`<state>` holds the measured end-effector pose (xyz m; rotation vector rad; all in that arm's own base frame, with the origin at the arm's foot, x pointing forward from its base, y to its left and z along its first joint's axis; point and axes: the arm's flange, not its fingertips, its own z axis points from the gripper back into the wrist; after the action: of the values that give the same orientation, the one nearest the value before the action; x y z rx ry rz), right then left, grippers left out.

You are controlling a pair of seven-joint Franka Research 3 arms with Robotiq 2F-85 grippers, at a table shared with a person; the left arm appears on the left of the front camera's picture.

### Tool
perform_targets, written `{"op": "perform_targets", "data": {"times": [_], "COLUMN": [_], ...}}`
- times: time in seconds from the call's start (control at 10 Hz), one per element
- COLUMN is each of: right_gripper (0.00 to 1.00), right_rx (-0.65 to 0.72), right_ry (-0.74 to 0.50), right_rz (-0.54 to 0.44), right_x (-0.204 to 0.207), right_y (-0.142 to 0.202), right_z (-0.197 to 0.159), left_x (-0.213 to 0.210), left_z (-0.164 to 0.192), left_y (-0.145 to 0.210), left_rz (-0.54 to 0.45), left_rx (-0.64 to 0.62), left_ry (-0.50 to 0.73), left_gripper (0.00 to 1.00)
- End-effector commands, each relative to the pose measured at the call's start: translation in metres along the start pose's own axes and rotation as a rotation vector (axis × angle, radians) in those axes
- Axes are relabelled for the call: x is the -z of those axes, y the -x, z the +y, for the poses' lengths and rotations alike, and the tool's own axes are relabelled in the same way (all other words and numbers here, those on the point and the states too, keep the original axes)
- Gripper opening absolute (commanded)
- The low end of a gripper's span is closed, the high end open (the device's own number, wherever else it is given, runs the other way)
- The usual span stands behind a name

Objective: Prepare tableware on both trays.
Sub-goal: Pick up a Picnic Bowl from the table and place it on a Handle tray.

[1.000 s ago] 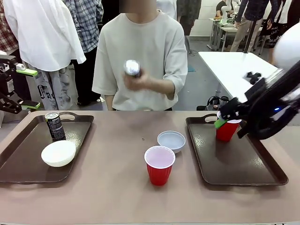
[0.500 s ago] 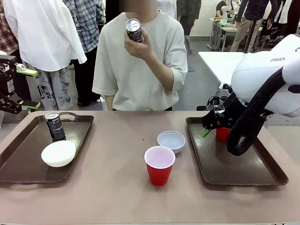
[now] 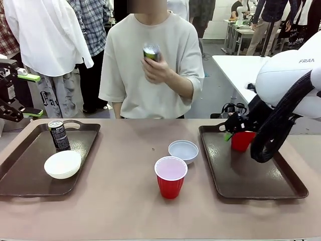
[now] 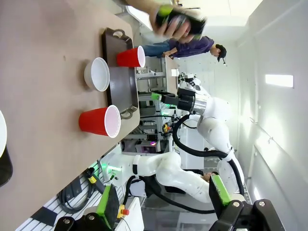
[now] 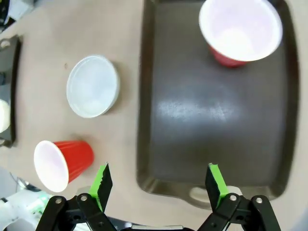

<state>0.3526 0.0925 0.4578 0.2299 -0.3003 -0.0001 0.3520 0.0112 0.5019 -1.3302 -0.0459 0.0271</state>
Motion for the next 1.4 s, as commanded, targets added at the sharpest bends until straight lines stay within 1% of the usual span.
{"op": "perform_targets", "data": {"times": [0.0,0.1,0.2,0.3,0.4,0.6,0.7,0.8,0.9,1.0,1.3], "right_gripper": [1.0,1.0,1.0,1.0,1.0,1.0,1.0,1.0,1.0,1.0,1.0], "right_rx": [-0.043,-0.066,-0.043,-0.028,-0.012,0.036,-0.013,-0.013,-0.004,-0.004,0.004], "right_ry": [0.163,0.114,0.058,0.027,0.001,0.001,0.021,0.021,-0.003,0.042,0.182], "right_rz": [-0.006,-0.028,-0.031,0.026,0.057,0.06,0.039,0.039,0.066,0.087,0.063], "right_x": [-0.036,-0.07,-0.077,-0.07,-0.065,-0.057,-0.101,-0.101,-0.094,-0.066,0.01], "right_y": [0.063,0.081,0.086,0.085,0.082,0.075,0.054,0.054,0.05,0.038,0.008], "right_z": [-0.022,-0.033,-0.039,-0.045,-0.047,-0.051,-0.035,-0.035,-0.043,-0.024,0.027], "left_x": [-0.002,-0.002,-0.002,-0.002,-0.002,-0.002,-0.002,-0.002,-0.002,-0.002,-0.002], "left_z": [-0.001,-0.001,-0.001,-0.001,-0.001,-0.001,-0.001,-0.001,-0.001,-0.001,-0.001], "left_y": [-0.001,-0.001,-0.001,-0.001,-0.001,-0.001,-0.001,-0.001,-0.001,-0.001,-0.001], "left_rz": [0.004,0.004,0.004,0.004,0.004,0.004,0.004,0.004,0.004,0.004,0.004], "left_rx": [0.019,0.019,0.019,0.019,0.019,0.019,0.019,0.019,0.019,0.019,0.019], "left_ry": [0.006,0.006,0.006,0.006,0.006,0.006,0.006,0.006,0.006,0.006,0.006], "left_gripper": [1.0,1.0,1.0,1.0,1.0,1.0,1.0,1.0,1.0,1.0,1.0]}}
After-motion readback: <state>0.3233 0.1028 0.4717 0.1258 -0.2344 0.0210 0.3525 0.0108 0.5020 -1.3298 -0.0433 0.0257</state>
